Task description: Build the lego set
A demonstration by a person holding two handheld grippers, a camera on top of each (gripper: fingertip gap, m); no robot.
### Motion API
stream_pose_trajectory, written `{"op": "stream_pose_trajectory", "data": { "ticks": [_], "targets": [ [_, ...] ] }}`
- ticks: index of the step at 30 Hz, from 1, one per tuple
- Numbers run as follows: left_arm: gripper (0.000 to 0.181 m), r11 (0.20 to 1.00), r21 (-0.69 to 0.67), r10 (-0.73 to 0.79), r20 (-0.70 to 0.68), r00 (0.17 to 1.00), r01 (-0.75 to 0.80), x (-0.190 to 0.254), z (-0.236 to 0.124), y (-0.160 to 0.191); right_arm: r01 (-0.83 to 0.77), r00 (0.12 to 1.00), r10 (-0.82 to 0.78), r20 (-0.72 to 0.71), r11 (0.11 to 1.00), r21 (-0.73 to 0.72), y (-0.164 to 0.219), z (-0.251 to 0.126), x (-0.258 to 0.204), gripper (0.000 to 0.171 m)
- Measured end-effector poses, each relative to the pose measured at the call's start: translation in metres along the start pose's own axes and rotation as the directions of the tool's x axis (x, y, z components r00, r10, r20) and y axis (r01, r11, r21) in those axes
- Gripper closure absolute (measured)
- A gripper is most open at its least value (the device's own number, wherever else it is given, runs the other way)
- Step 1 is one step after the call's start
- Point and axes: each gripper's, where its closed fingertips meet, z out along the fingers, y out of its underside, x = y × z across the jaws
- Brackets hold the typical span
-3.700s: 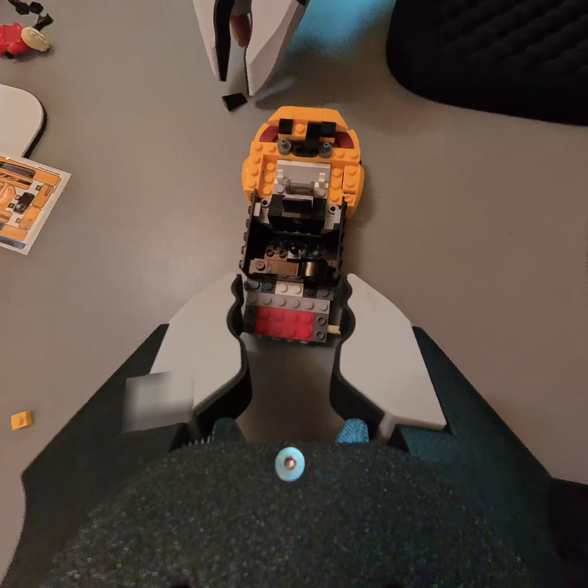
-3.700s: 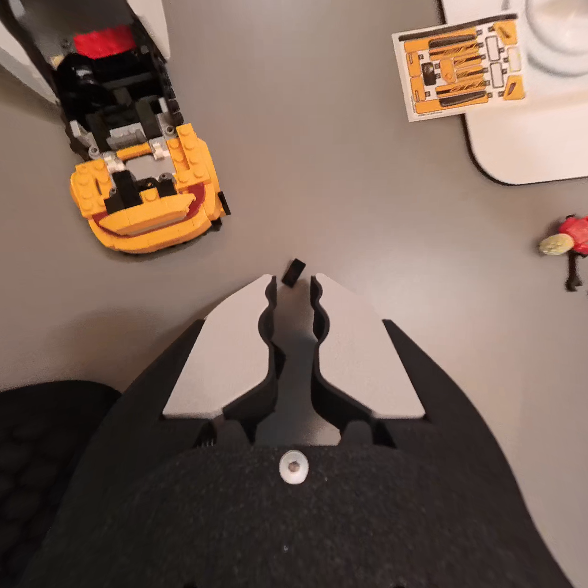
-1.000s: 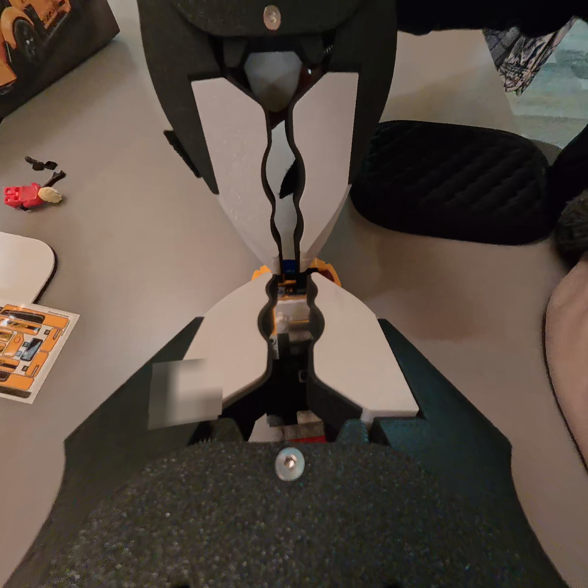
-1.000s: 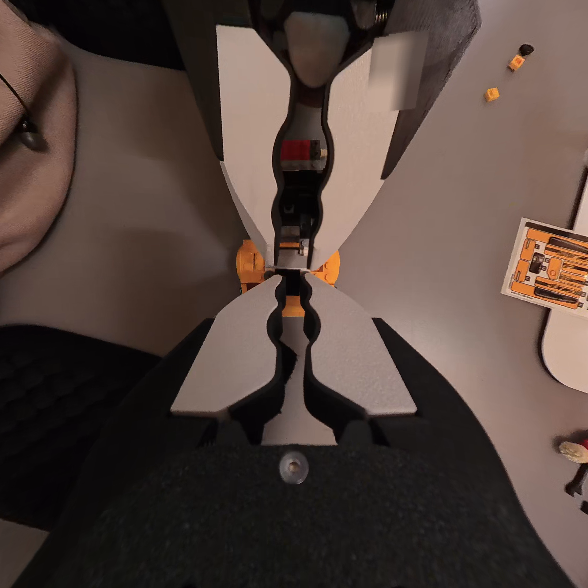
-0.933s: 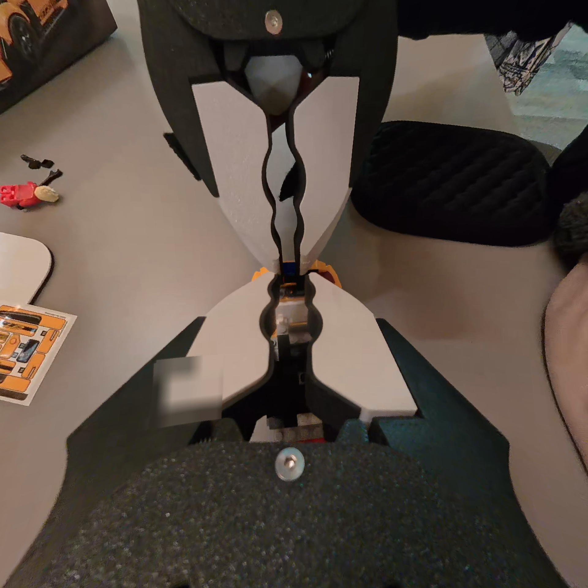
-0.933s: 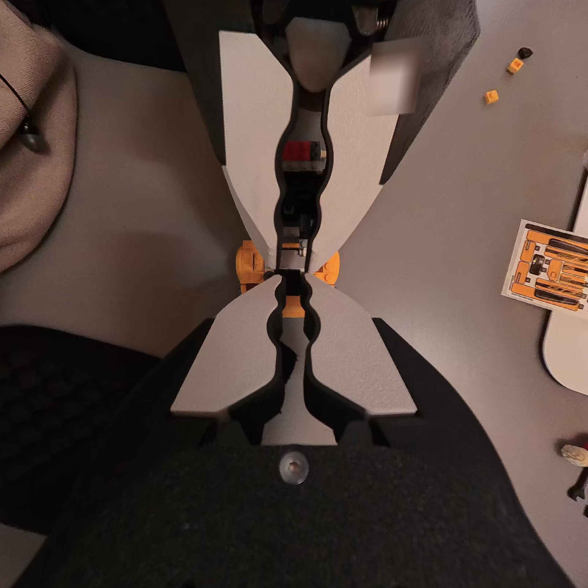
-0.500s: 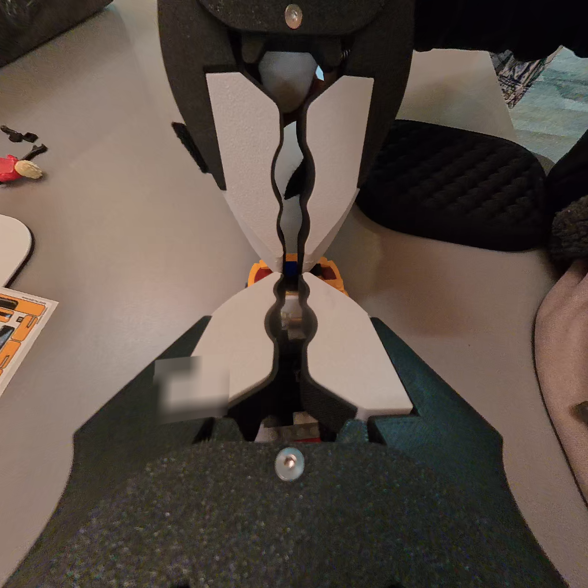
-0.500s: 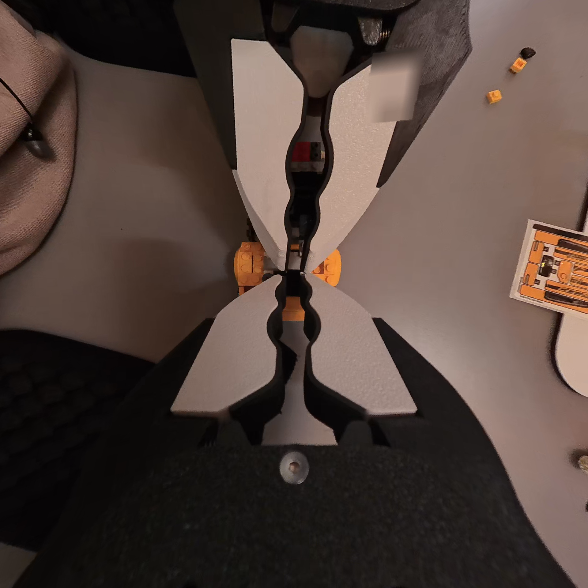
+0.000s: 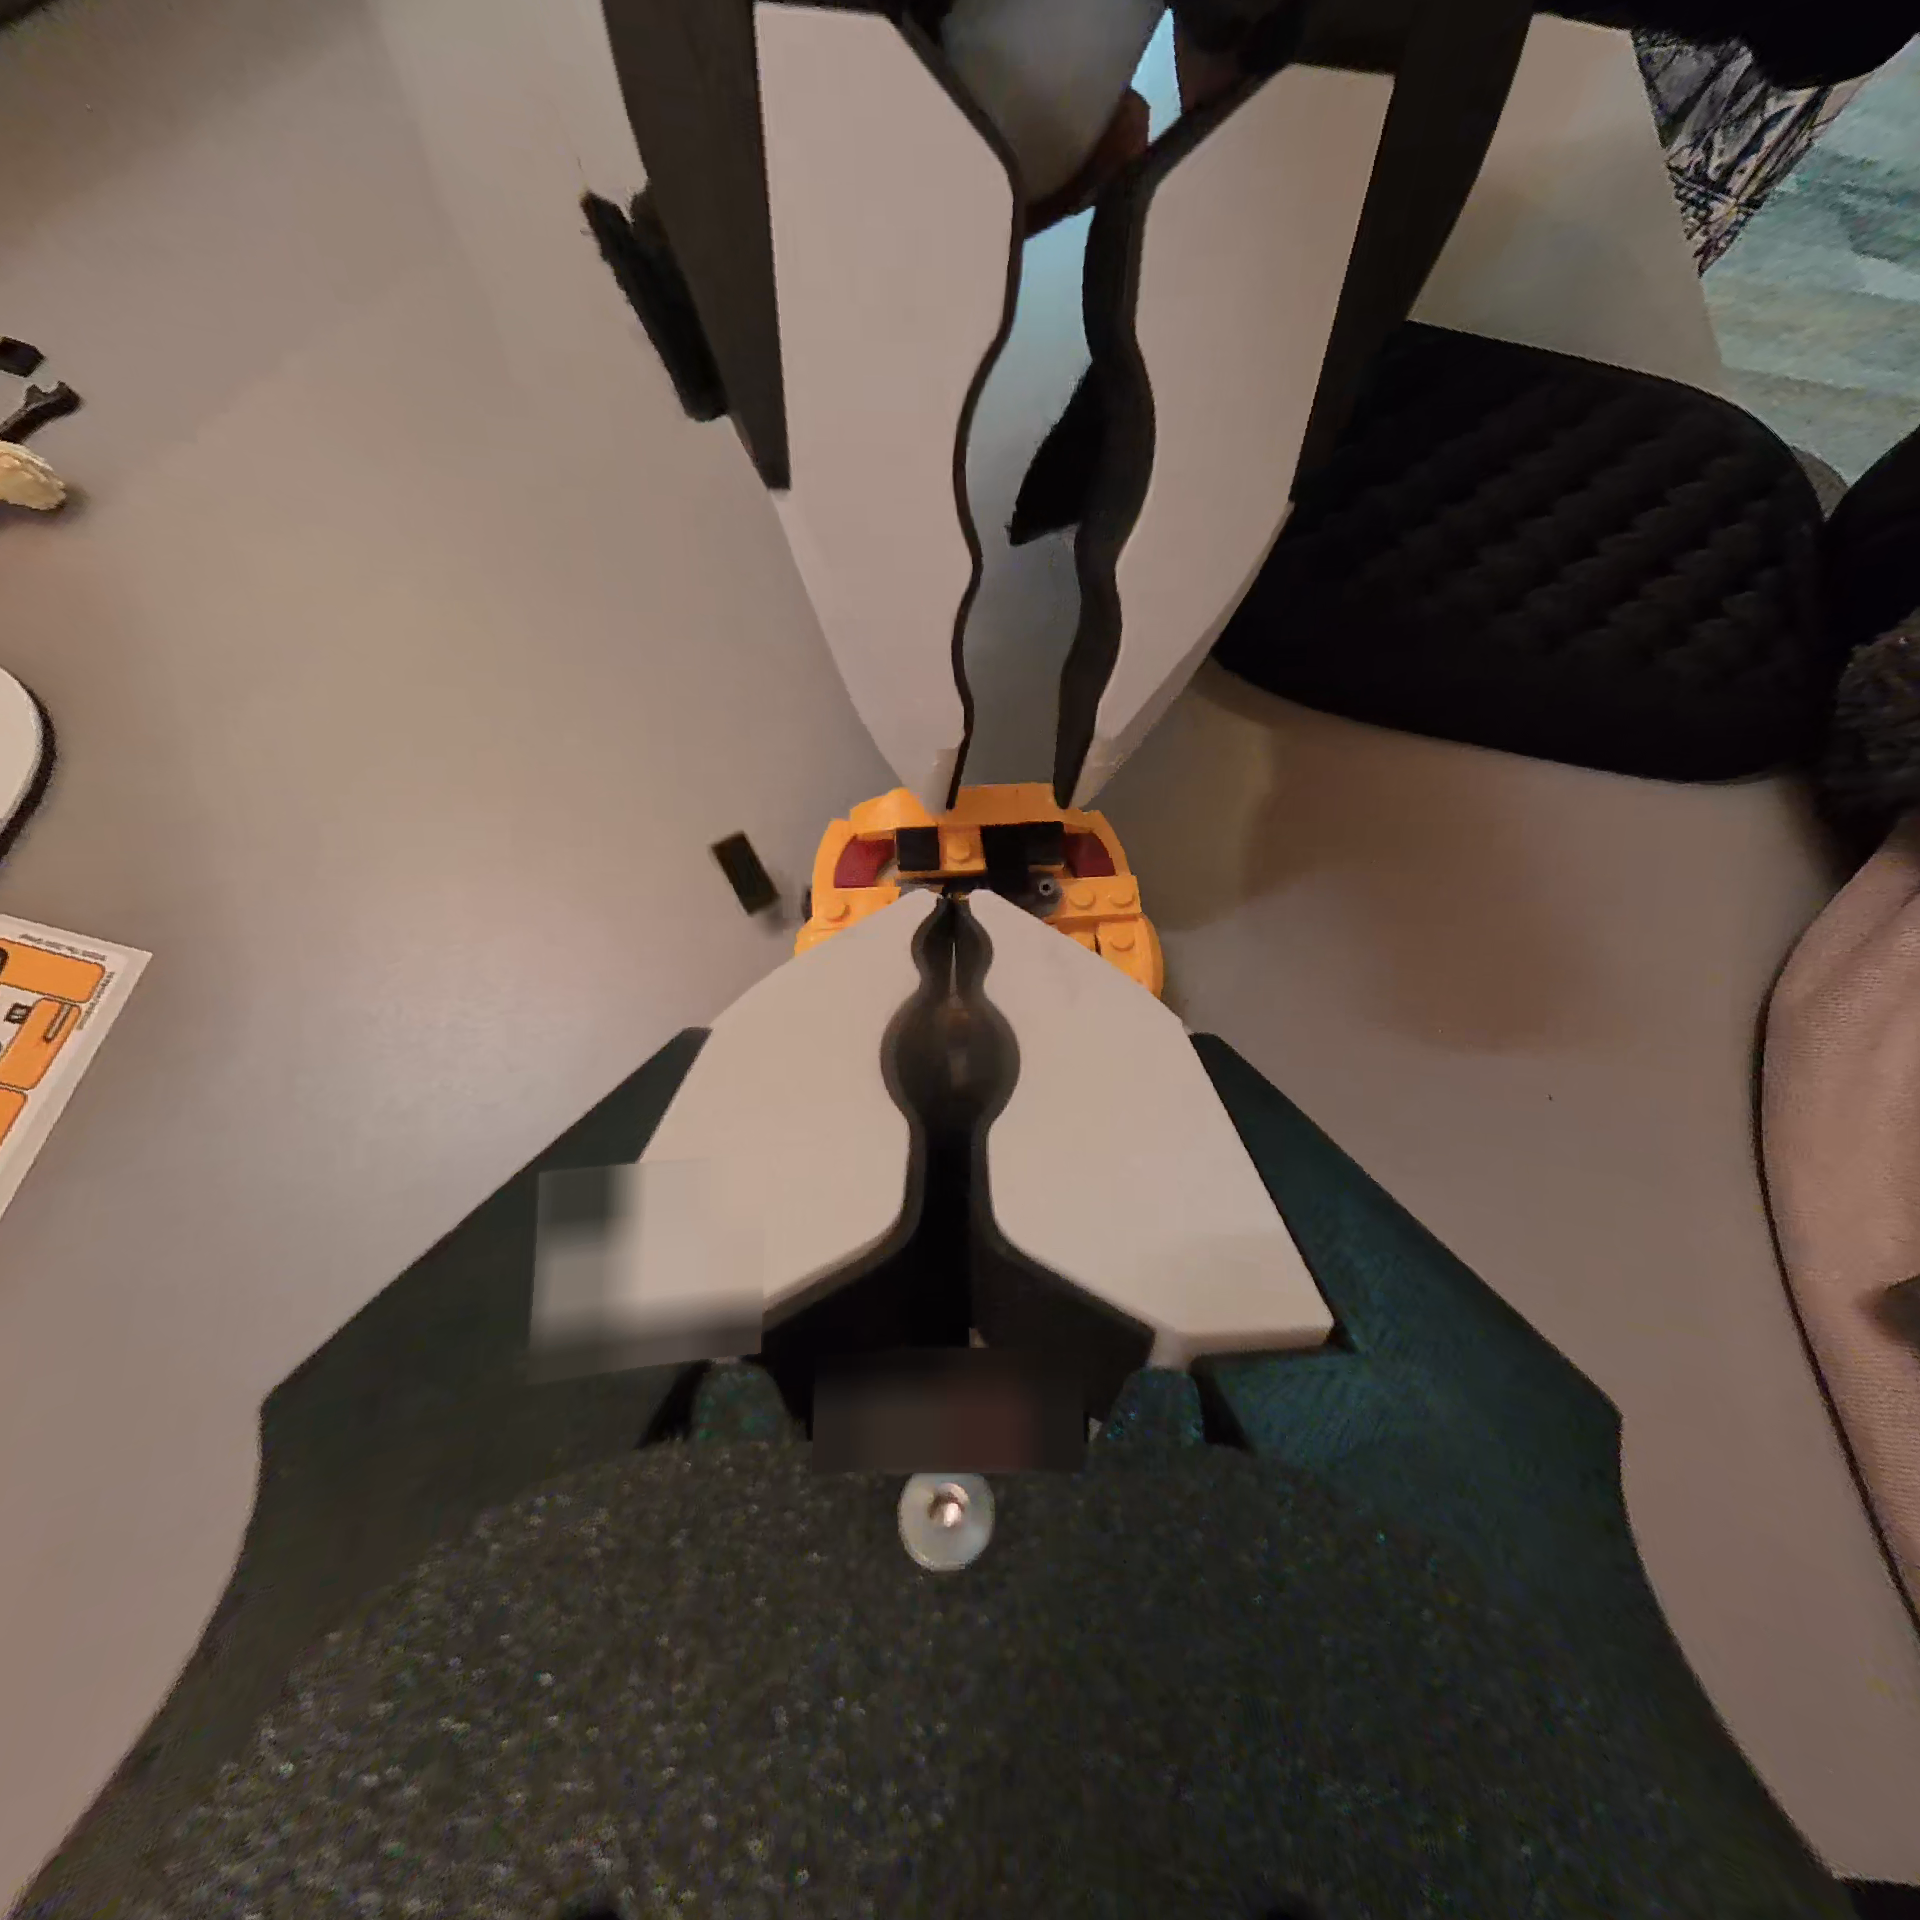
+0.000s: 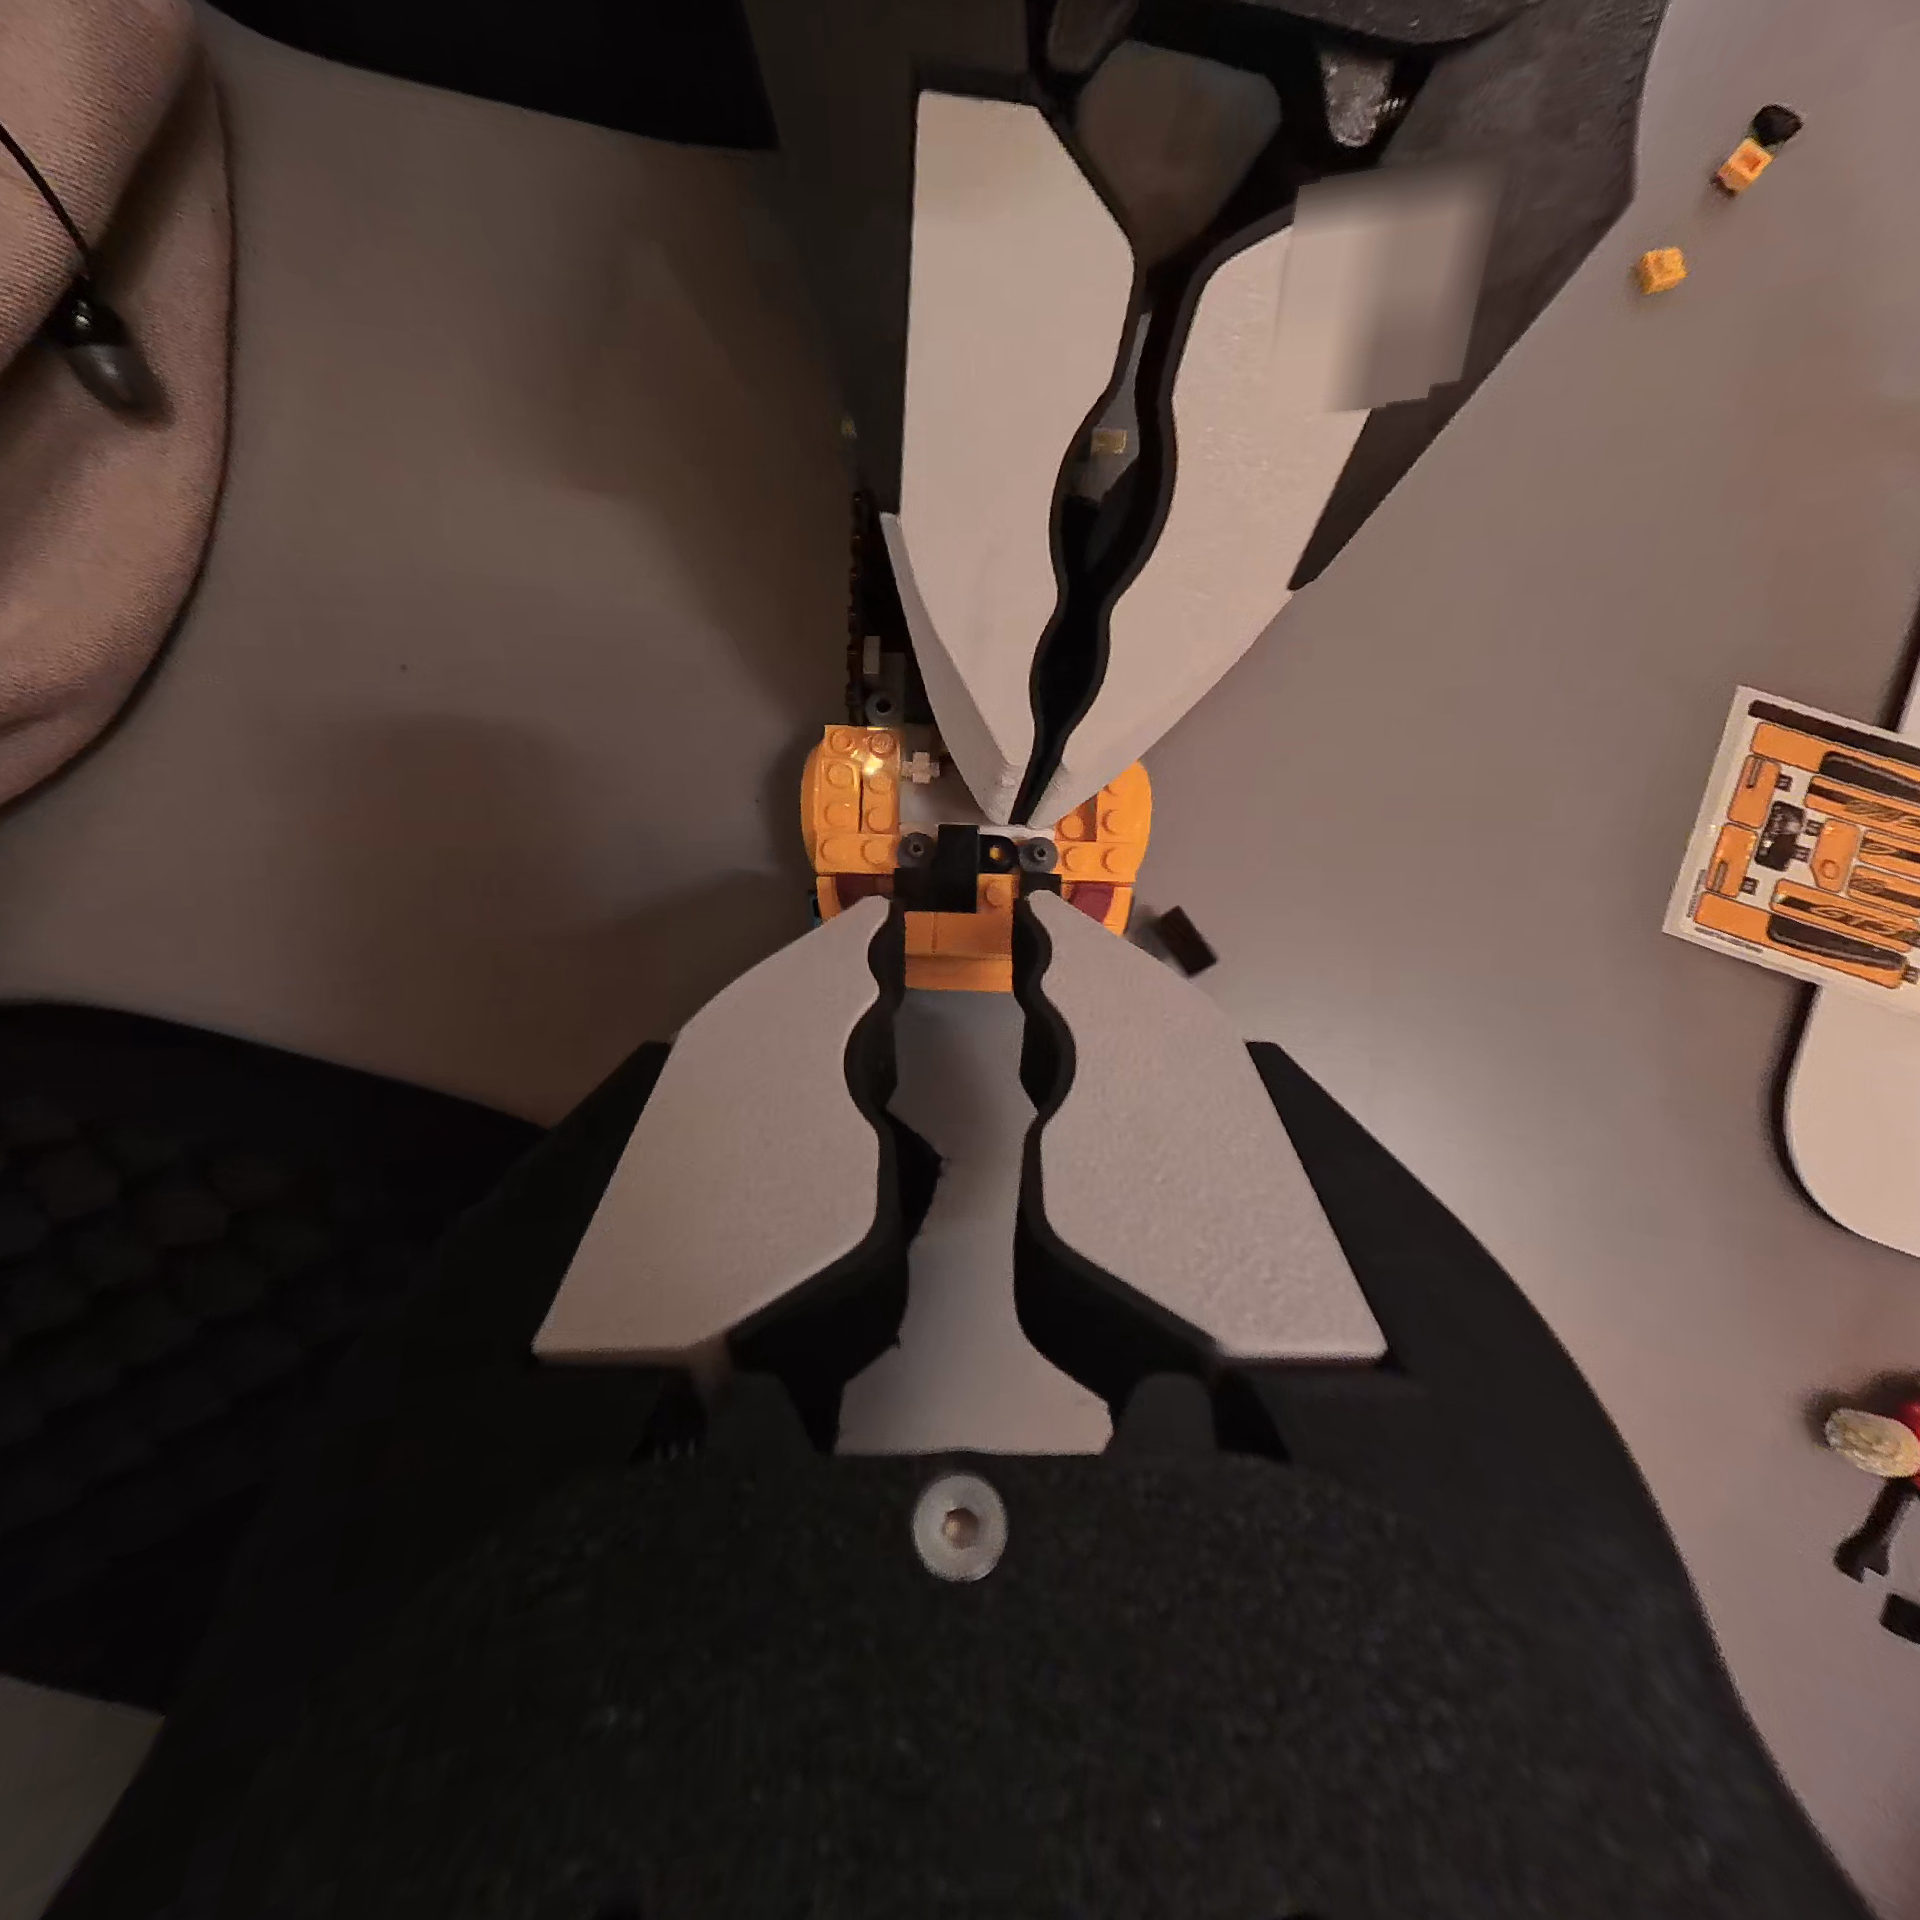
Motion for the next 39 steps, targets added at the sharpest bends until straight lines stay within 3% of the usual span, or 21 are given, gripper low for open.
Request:
{"op": "stream_pose_trajectory", "data": {
  "ticks": [8, 10, 18, 29, 39],
  "targets": [
    [0.176, 0.999, 0.02, -0.038, 0.076, 0.996, 0.037, -0.026, -0.017, 0.001, -0.052, 0.988, 0.054, -0.142, 0.998, 0.022, 0.008, -0.016, 0.042, 0.158],
    [0.173, 0.997, 0.04, -0.063, 0.091, 0.994, 0.059, -0.032, -0.021, -0.001, -0.054, 0.984, 0.047, -0.174, 0.998, -0.038, 0.019, -0.013, 0.055, 0.159],
    [0.171, 0.992, 0.087, -0.102, 0.123, 0.987, 0.092, -0.044, -0.03, 0.005, -0.103, 0.991, 0.086, -0.106, 0.981, -0.163, 0.036, 0.017, 0.052, 0.157],
    [0.17, 0.992, 0.091, -0.101, 0.099, 0.99, 0.092, -0.04, -0.024, 0.01, -0.161, 0.985, 0.146, -0.086, 0.967, -0.198, 0.039, 0.027, 0.054, 0.163],
    [0.159, 0.98, 0.19, -0.06, 0.008, 0.998, 0.057, -0.021, -0.025, -0.007, 0.062, 0.997, -0.061, -0.036, 0.998, 0.027, -0.014, 0.0, 0.028, 0.164]
  ]
}}
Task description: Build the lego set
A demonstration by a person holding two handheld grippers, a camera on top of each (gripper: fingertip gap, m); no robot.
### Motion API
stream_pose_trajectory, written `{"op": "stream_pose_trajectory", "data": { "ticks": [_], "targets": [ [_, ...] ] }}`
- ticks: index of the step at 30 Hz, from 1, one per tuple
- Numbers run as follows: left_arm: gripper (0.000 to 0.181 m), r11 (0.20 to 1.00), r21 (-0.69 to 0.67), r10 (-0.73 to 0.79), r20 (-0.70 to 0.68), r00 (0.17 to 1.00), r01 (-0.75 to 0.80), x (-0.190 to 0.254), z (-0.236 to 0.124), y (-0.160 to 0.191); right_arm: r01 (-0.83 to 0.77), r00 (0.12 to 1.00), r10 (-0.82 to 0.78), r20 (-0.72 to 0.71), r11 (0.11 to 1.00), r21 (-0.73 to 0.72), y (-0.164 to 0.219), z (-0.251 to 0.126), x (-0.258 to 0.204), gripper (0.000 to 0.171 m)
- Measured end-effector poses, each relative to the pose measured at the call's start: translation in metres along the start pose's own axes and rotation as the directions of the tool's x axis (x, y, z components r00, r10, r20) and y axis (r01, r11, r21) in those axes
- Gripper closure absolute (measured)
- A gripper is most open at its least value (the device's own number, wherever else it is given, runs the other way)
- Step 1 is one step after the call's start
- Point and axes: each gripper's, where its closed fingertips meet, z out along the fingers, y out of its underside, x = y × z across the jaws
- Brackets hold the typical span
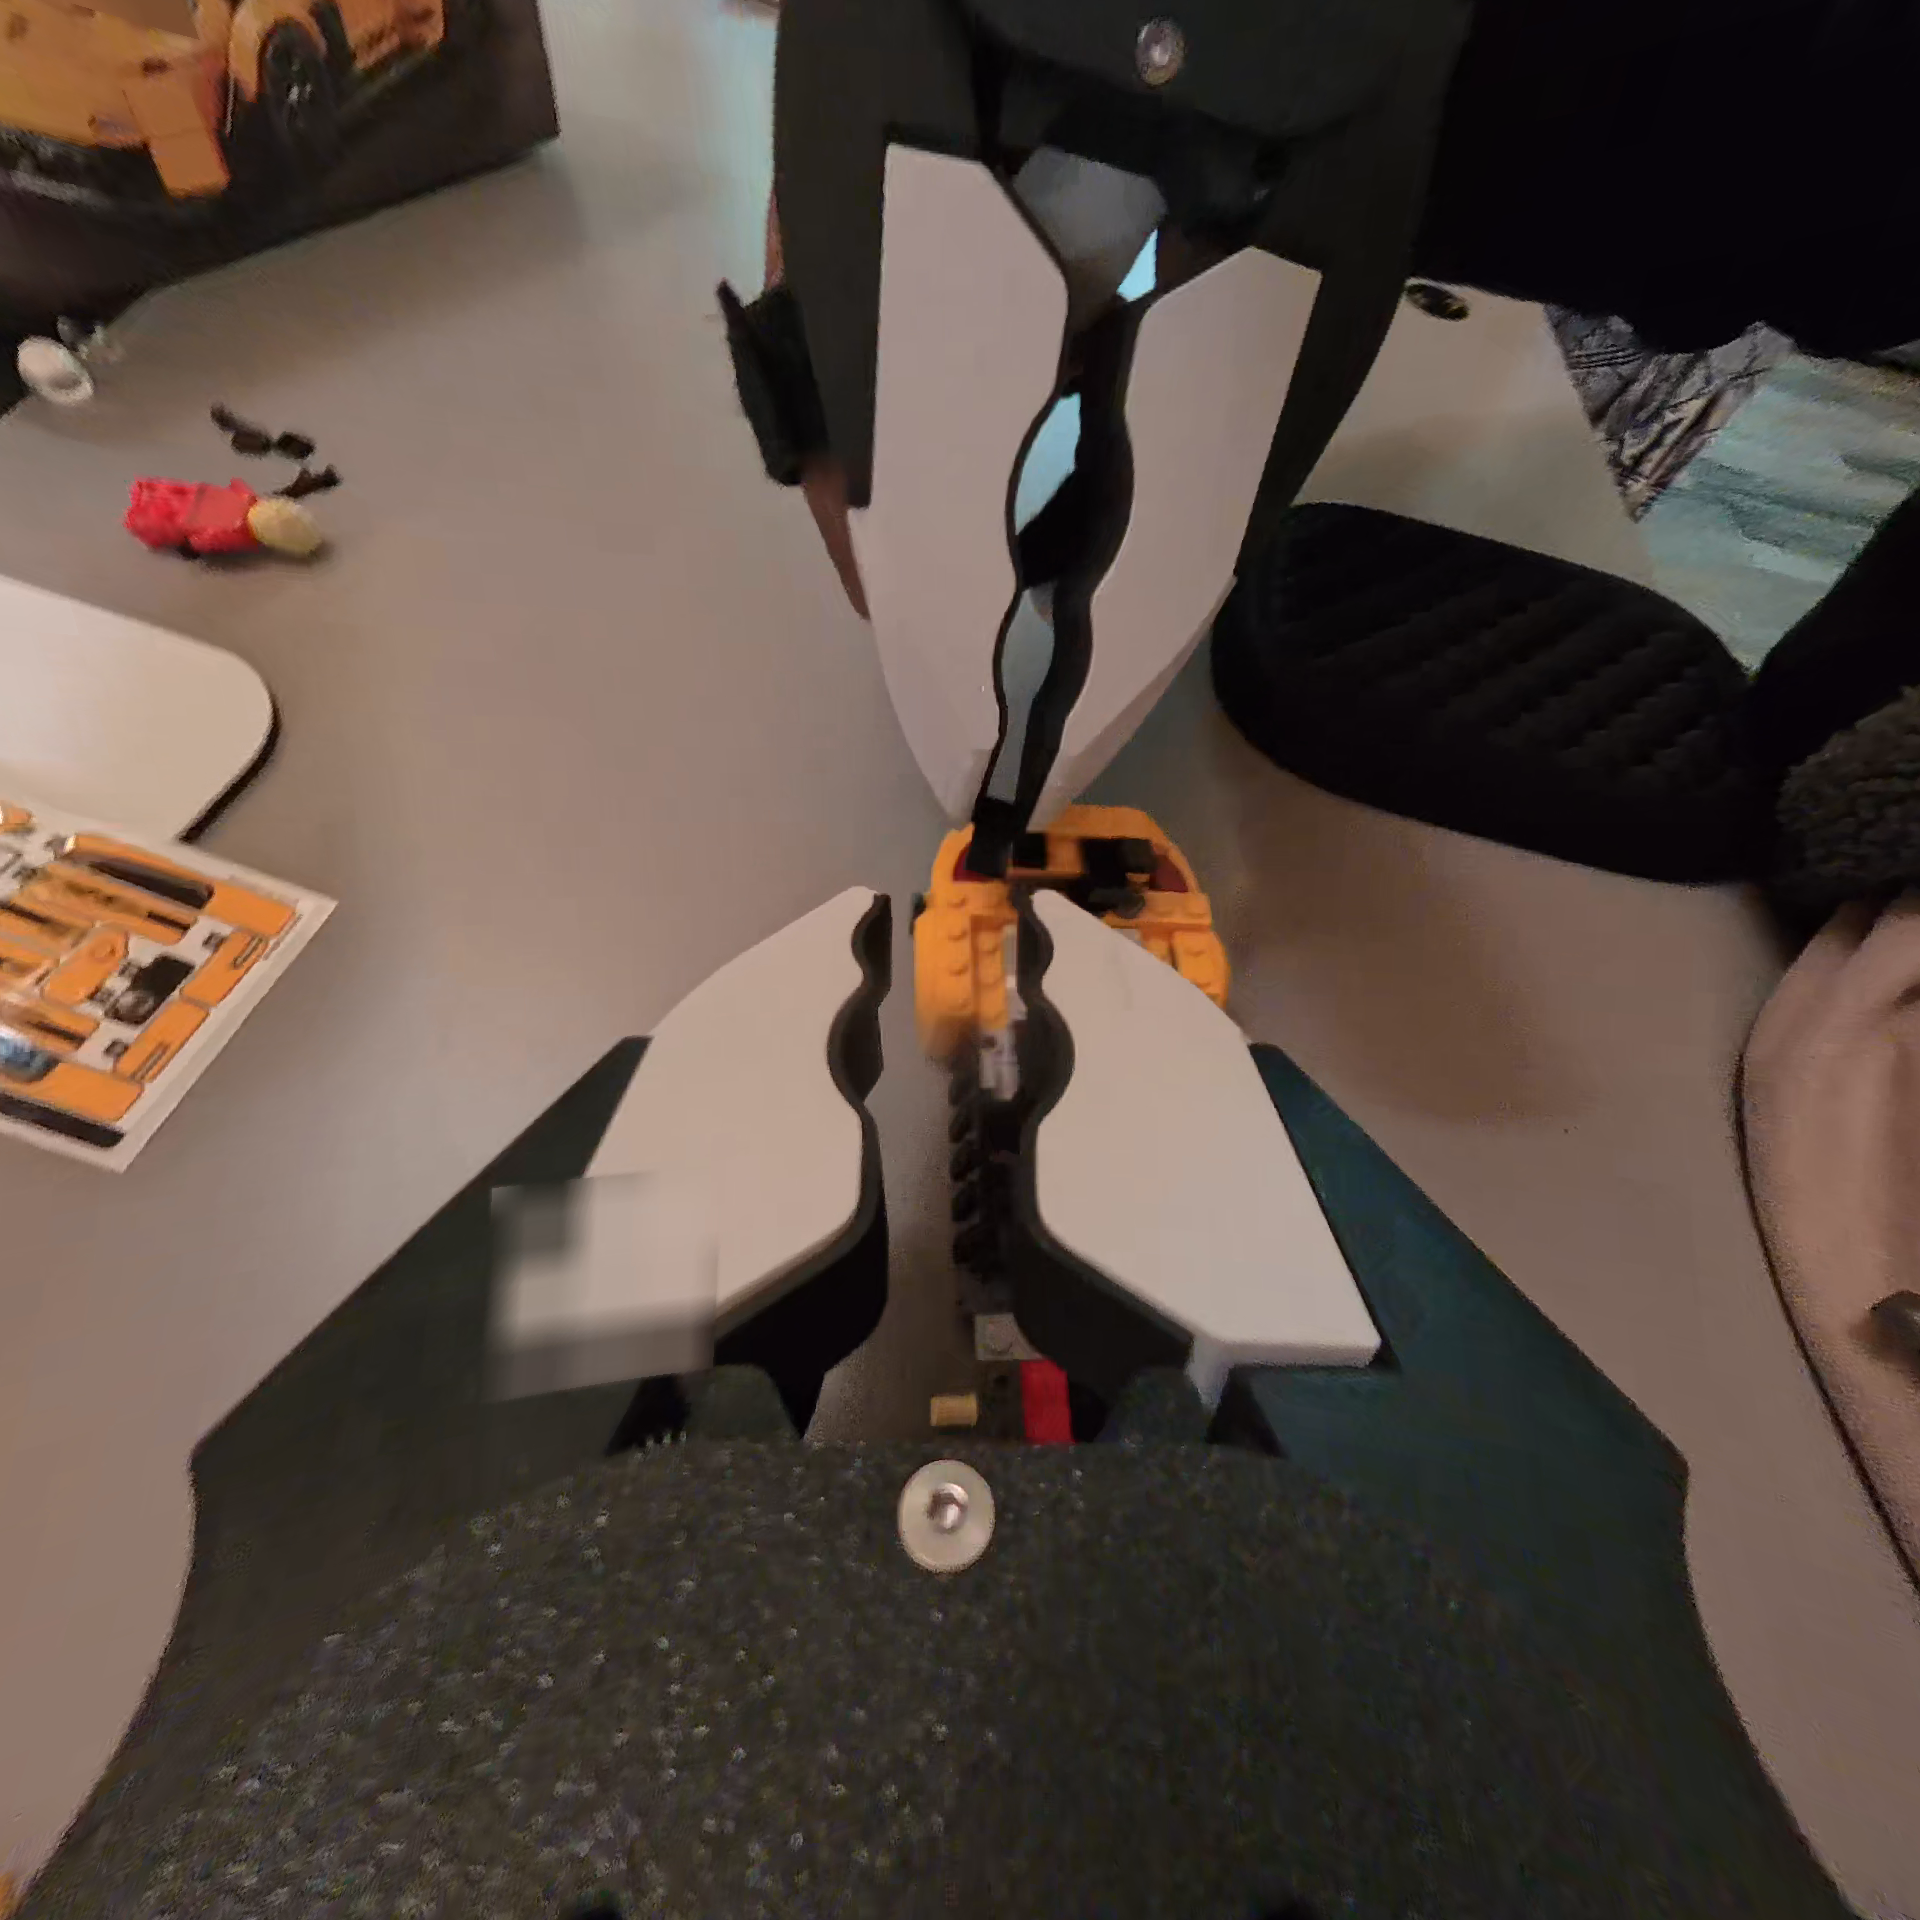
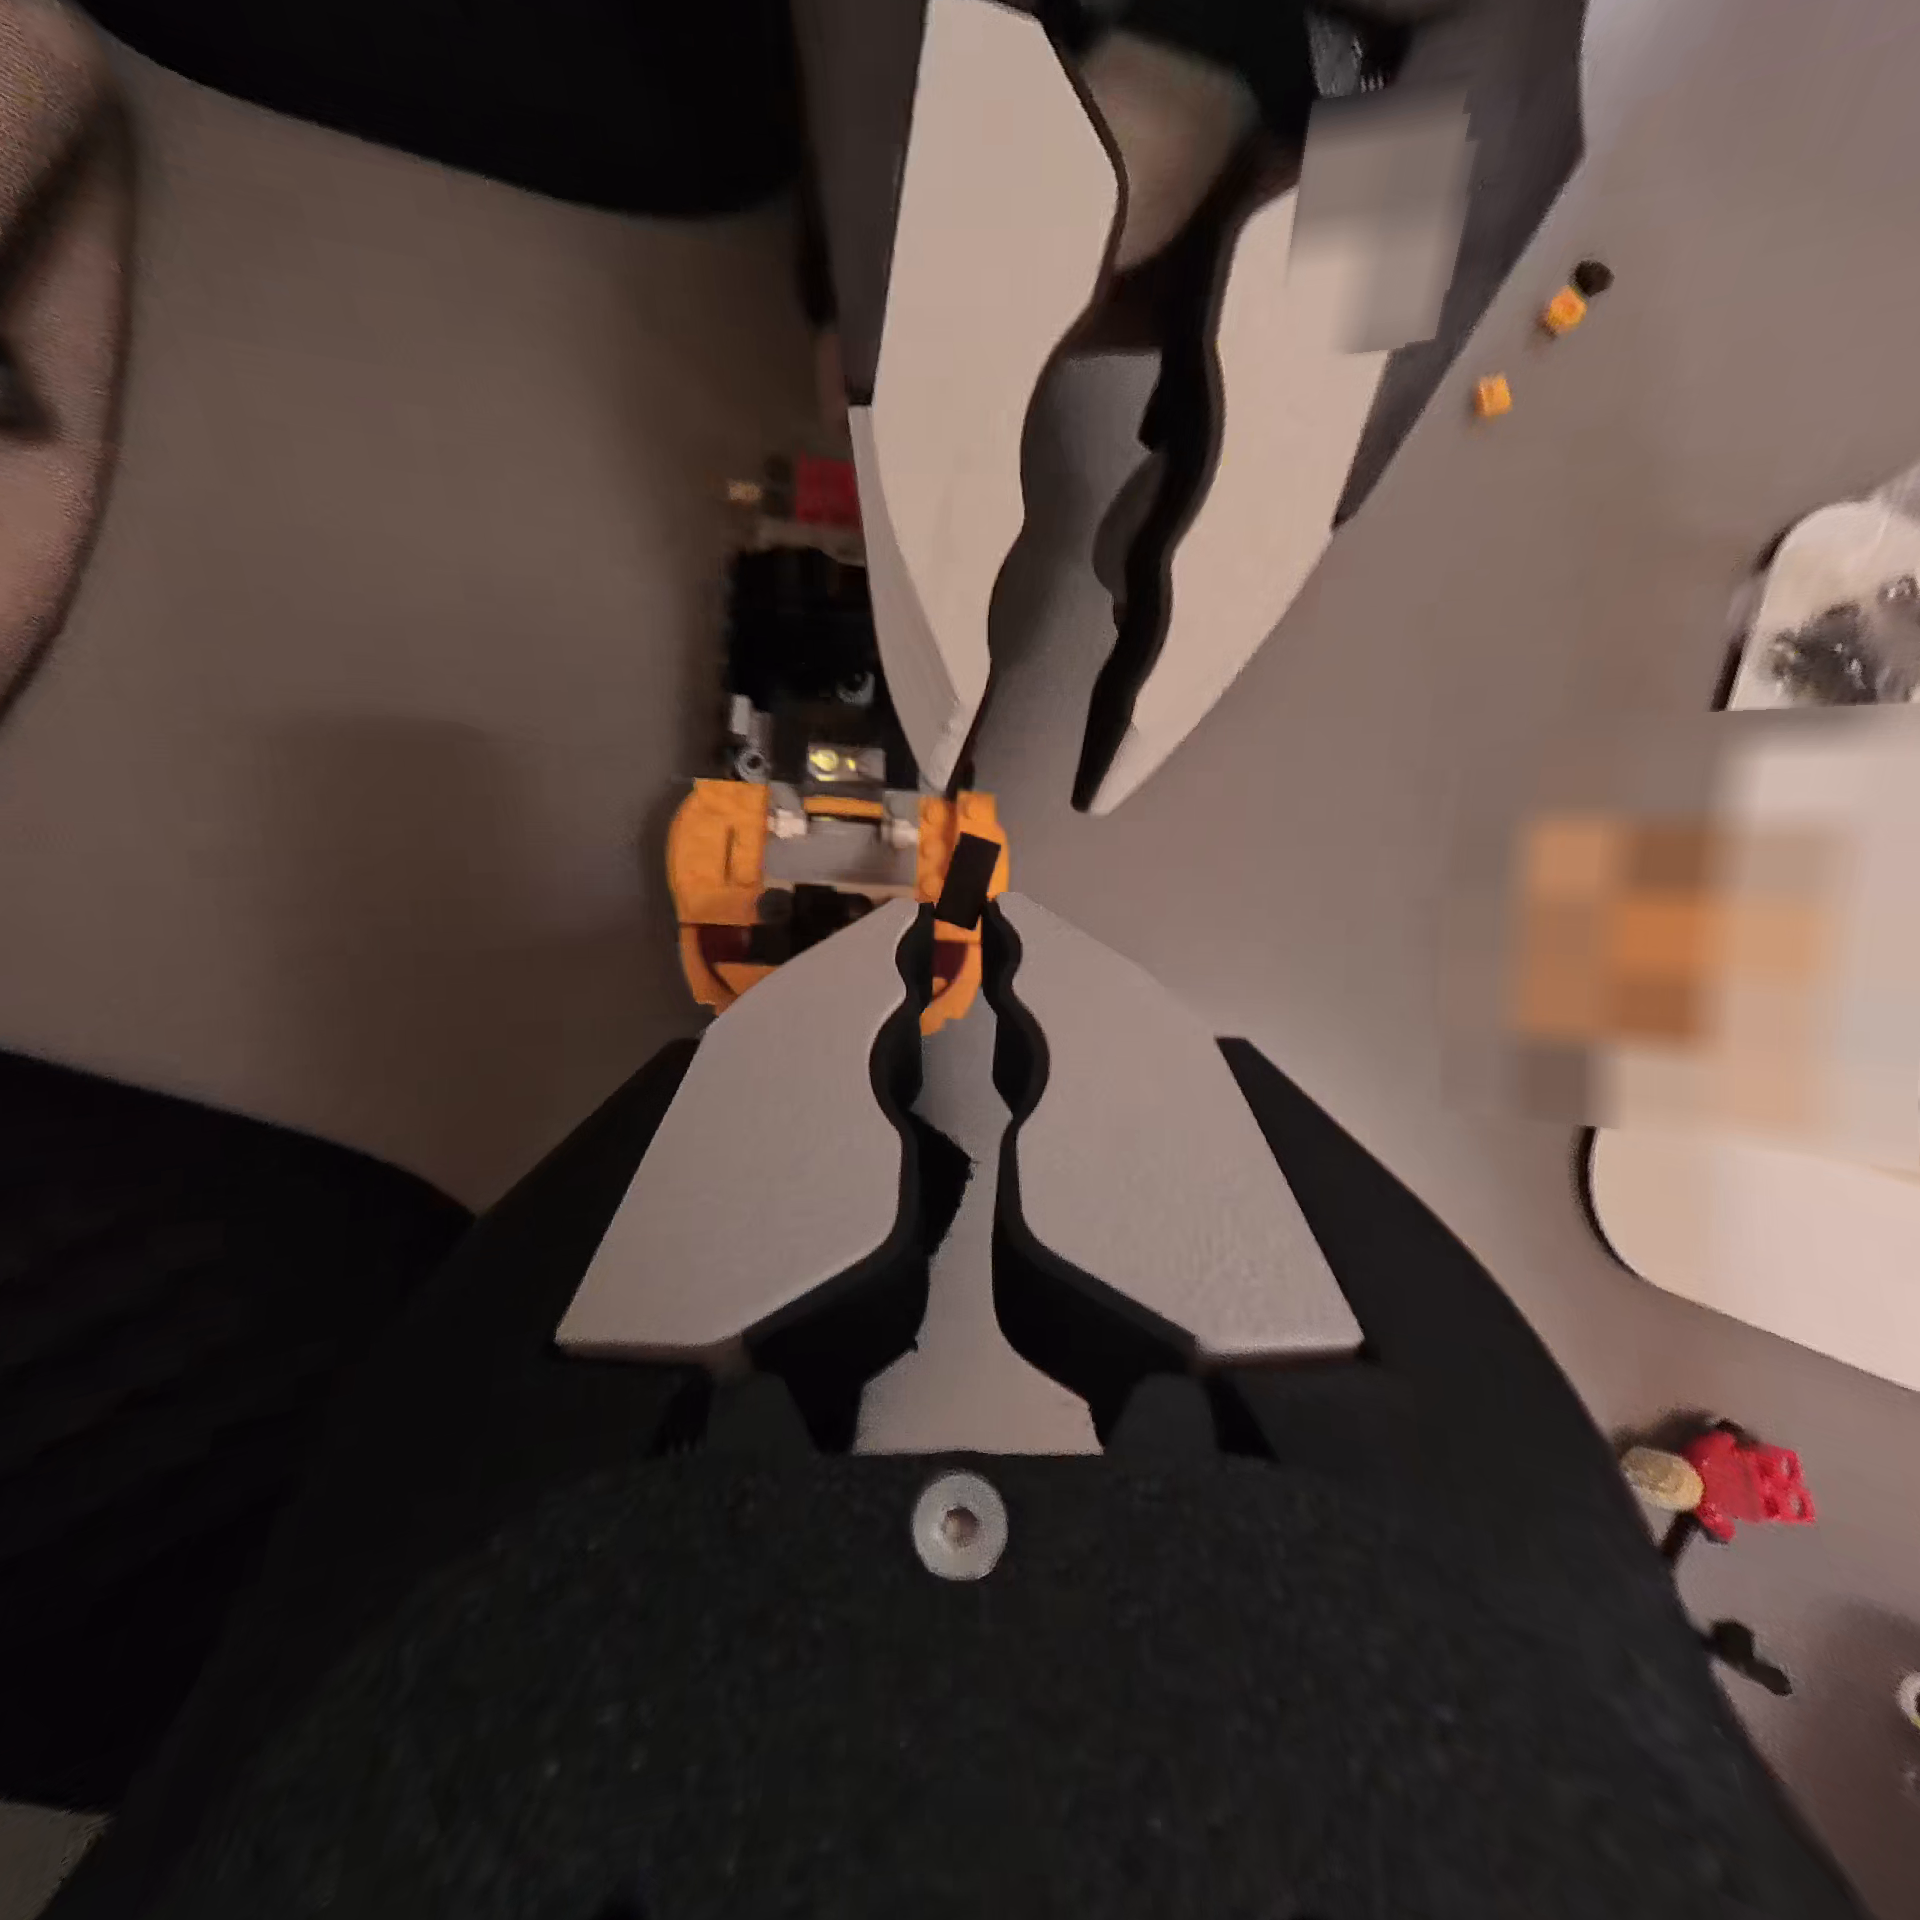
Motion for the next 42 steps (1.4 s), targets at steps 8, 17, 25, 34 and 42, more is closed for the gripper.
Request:
{"op": "stream_pose_trajectory", "data": {
  "ticks": [8, 17, 25, 34, 42],
  "targets": [
    [0.168, 0.996, 0.009, 0.091, -0.011, 0.996, -0.091, 0.018, -0.001, -0.006, 0.007, 1.0, -0.007, -0.005, 1.0, 0.029, -0.013, -0.002, -0.009, 0.163],
    [0.171, 0.999, 0.038, 0.035, -0.004, 0.999, -0.035, 0.014, -0.004, -0.008, -0.06, 0.996, 0.065, -0.056, 0.994, 0.088, -0.018, -0.004, -0.007, 0.164],
    [0.173, 0.999, 0.022, -0.029, 0.031, 0.999, 0.028, 0.003, -0.003, -0.002, -0.138, 0.98, 0.144, -0.14, 0.989, 0.052, -0.001, -0.002, 0.006, 0.163],
    [0.17, 0.997, 0.007, -0.081, 0.061, 0.995, 0.08, -0.006, -0.002, 0.005, -0.549, 0.823, 0.479, -0.305, 0.81, -0.206, 0.088, 0.001, 0.04, 0.163],
    [0.169, 0.996, 0.007, -0.09, 0.048, 0.995, 0.09, -0.005, -0.002, 0.007, -0.517, 0.856, 0.514, -0.06, 0.841, -0.16, 0.066, 0.005, -0.001, 0.144]
  ]
}}
